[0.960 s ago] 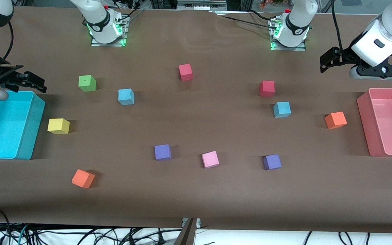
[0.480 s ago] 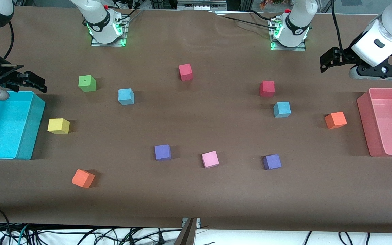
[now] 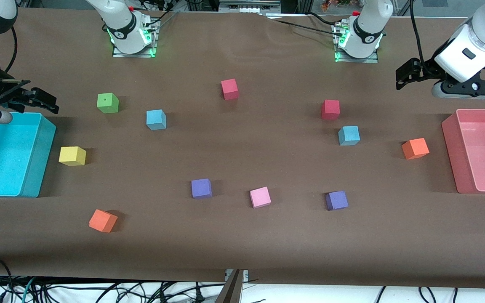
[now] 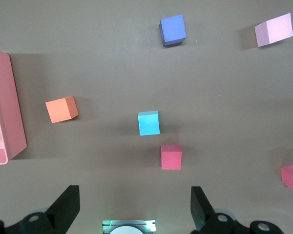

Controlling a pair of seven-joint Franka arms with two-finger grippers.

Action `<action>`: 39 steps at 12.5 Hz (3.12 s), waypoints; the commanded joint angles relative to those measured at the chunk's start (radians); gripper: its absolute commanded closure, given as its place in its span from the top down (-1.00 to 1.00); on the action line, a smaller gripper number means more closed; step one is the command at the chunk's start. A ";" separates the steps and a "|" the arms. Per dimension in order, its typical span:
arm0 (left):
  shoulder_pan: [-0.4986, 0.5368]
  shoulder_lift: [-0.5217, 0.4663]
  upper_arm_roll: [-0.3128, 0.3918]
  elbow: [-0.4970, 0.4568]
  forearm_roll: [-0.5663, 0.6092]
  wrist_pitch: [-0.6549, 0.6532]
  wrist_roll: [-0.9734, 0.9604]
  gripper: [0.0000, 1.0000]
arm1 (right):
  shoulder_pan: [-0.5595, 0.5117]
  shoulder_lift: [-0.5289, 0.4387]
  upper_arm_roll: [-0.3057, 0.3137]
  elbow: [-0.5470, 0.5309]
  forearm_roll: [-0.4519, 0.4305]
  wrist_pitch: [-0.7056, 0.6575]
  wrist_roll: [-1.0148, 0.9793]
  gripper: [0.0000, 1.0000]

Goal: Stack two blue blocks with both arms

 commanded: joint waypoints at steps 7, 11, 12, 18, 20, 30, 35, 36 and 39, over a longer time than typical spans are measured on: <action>-0.002 0.011 -0.003 0.027 -0.005 -0.007 -0.006 1.00 | -0.006 -0.024 0.017 -0.011 0.012 -0.032 -0.002 0.98; -0.002 0.010 -0.003 0.027 -0.005 -0.007 -0.006 1.00 | -0.006 -0.030 0.040 -0.011 0.013 -0.046 -0.002 0.98; -0.002 0.010 -0.003 0.027 -0.005 -0.007 -0.006 1.00 | -0.006 -0.030 0.040 -0.011 0.013 -0.043 -0.004 0.98; -0.002 0.010 -0.003 0.027 -0.005 -0.009 -0.006 1.00 | -0.002 -0.042 0.063 -0.098 0.082 -0.045 -0.005 0.98; -0.004 0.008 -0.004 0.027 -0.005 -0.012 -0.008 1.00 | -0.003 -0.044 0.122 -0.239 0.093 0.010 -0.002 0.98; -0.004 0.008 -0.004 0.027 -0.005 -0.012 -0.008 1.00 | 0.023 0.005 0.330 -0.707 0.073 0.646 0.150 0.98; -0.004 0.005 -0.042 0.027 -0.005 -0.012 -0.029 1.00 | 0.031 0.094 0.330 -0.746 0.021 0.793 0.153 0.99; -0.004 0.005 -0.047 0.027 -0.007 -0.012 -0.047 1.00 | 0.034 0.114 0.330 -0.755 0.021 0.826 0.153 0.99; -0.004 0.005 -0.062 0.042 -0.005 -0.015 -0.068 1.00 | 0.038 0.138 0.330 -0.800 0.018 0.923 0.151 0.99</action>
